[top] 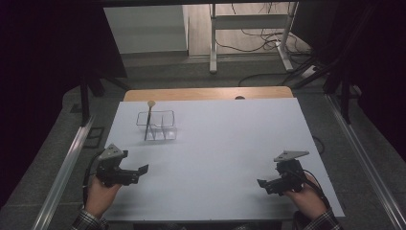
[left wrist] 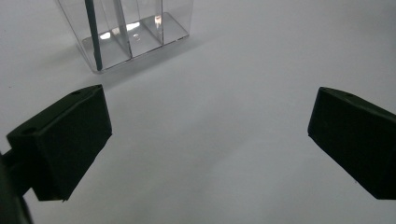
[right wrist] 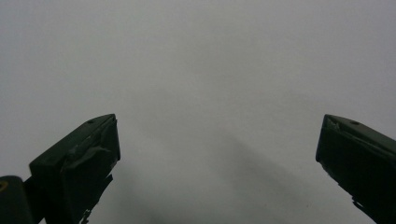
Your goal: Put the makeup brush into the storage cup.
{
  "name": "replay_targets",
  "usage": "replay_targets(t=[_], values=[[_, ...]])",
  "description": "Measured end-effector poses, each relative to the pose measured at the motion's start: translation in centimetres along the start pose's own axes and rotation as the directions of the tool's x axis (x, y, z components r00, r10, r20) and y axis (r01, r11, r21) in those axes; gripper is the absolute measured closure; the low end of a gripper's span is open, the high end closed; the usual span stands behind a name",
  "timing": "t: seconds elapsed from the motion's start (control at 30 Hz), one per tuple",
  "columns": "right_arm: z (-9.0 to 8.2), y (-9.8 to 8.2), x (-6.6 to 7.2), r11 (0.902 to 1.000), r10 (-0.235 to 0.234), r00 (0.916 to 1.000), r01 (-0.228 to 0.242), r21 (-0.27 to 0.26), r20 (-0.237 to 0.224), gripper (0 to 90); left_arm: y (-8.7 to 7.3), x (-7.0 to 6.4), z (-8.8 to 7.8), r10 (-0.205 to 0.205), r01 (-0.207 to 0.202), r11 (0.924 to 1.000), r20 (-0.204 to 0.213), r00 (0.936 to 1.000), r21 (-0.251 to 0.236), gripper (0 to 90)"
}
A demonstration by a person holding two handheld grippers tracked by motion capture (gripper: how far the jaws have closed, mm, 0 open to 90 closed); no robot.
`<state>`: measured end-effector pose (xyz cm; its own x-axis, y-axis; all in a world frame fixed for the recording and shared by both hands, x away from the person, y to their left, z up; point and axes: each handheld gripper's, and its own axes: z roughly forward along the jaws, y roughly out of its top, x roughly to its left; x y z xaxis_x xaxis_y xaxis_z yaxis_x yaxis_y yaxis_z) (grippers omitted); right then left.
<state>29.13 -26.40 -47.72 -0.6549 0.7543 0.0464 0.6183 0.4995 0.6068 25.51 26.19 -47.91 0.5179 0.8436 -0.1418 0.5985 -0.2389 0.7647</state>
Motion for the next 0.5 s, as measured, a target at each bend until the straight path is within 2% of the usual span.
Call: replay_targets(t=[0.5], values=[[0.01,0.01,0.00,1.0000,0.000,1.0000,0.000,0.001,0.001,0.0,-0.88,-0.31,-0.80,-0.008,0.008,1.0000,-0.005,1.0000,-0.003,0.0]])
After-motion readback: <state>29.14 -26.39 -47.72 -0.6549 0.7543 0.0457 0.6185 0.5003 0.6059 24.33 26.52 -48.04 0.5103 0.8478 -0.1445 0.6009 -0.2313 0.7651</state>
